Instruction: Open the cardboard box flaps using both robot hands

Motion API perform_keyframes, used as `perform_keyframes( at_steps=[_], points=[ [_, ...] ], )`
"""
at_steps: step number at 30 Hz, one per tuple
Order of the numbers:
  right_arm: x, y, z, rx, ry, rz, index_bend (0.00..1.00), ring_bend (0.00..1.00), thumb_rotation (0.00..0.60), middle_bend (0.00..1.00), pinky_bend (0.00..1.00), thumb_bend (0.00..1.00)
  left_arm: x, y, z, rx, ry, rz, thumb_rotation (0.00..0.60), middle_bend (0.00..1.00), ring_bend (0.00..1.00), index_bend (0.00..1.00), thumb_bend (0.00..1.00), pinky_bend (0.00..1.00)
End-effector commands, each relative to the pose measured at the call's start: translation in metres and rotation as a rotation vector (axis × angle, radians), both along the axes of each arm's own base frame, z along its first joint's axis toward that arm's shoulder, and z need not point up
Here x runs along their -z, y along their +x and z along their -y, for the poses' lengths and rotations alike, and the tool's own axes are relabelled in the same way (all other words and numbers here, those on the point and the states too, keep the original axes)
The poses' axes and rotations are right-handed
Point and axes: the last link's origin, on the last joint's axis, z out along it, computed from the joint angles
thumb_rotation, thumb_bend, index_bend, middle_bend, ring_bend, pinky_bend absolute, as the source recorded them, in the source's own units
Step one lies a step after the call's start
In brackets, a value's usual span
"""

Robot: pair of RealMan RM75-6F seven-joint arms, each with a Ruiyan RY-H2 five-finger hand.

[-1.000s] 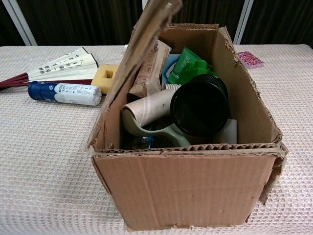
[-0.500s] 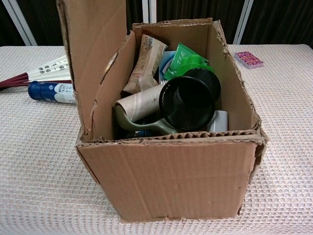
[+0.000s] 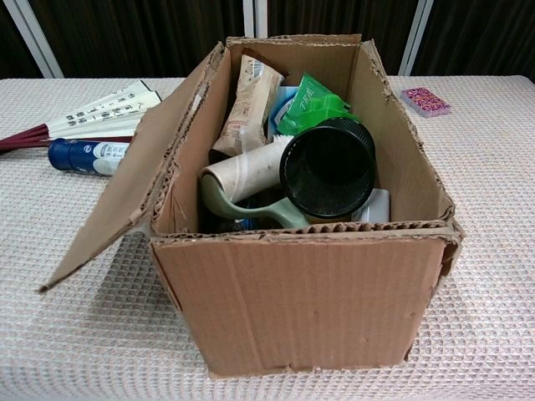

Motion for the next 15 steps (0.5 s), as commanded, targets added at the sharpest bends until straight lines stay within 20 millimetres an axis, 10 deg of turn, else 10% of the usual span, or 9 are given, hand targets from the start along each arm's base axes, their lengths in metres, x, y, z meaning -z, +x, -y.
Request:
perform_keyframes(
  at_steps=[1,8,15],
  points=[
    [-0.001,0.0,-0.001,-0.001,-0.002,0.0,0.0,0.0,0.6,0.0,0.0,0.51,-0.002,-0.011,0.0,-0.022,0.004,0.007,0.0,0.48,0.13,0.58,0.0,0.21],
    [0.006,-0.019,-0.017,0.037,-0.059,-0.158,0.0,0.0,0.6,0.0,0.0,0.56,-0.015,-0.063,0.008,-0.161,0.131,-0.084,0.0,0.31,0.13,0.3,0.0,0.21],
    [0.03,-0.067,-0.061,0.172,-0.282,-0.492,0.0,0.0,0.6,0.0,0.0,0.58,-0.032,-0.158,0.052,-0.454,0.345,-0.138,0.0,0.1,0.07,0.07,0.0,0.2]
  ],
)
